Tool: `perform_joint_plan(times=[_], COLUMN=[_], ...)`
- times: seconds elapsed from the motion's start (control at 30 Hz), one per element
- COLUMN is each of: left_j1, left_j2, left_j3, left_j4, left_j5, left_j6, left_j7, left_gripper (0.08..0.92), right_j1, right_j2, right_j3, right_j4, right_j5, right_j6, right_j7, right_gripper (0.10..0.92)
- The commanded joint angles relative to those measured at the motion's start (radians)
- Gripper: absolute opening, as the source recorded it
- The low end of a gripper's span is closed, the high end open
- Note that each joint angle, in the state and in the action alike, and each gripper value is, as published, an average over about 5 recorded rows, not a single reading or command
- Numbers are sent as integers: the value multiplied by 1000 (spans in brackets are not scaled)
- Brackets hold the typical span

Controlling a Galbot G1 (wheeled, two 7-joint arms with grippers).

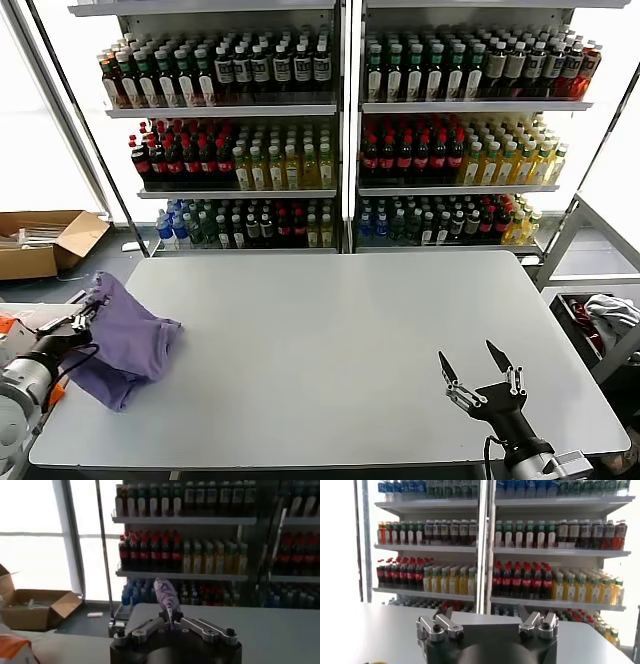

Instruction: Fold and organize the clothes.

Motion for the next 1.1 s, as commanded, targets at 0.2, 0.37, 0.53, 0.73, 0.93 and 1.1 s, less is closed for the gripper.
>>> perform_joint_plan(times=[0.2, 0.37, 0.53, 0.73, 0.93, 1.1], left_j1=[-489, -614, -673, -687, -653, -565], left_j2=[-230, -440, -513, -471, -399, -282], left_j3=[1126, 1183, 1126, 1047, 917, 786], left_j4=[47, 301, 398, 283, 172, 72], left_j5=[75, 98, 135, -21, -76, -99], left_j6=[67, 65, 49, 25, -71, -117], left_j7=[-238, -226, -143, -175, -124, -66], left_gripper=[97, 97, 97, 112, 263, 410], right_j1=[-15, -16, 2, 76, 229, 384], right_j2=[15, 25, 20, -19, -37, -15], right_j3=[23, 9, -31, -121, -261, -393], right_j4=[-6, 13, 12, -29, -102, -212], right_j5=[-30, -40, -29, 25, 140, 256], right_j6=[-22, -49, -85, -145, -231, -298], right_j7=[6, 13, 29, 86, 192, 279], right_gripper=[823, 823, 823, 823, 823, 823])
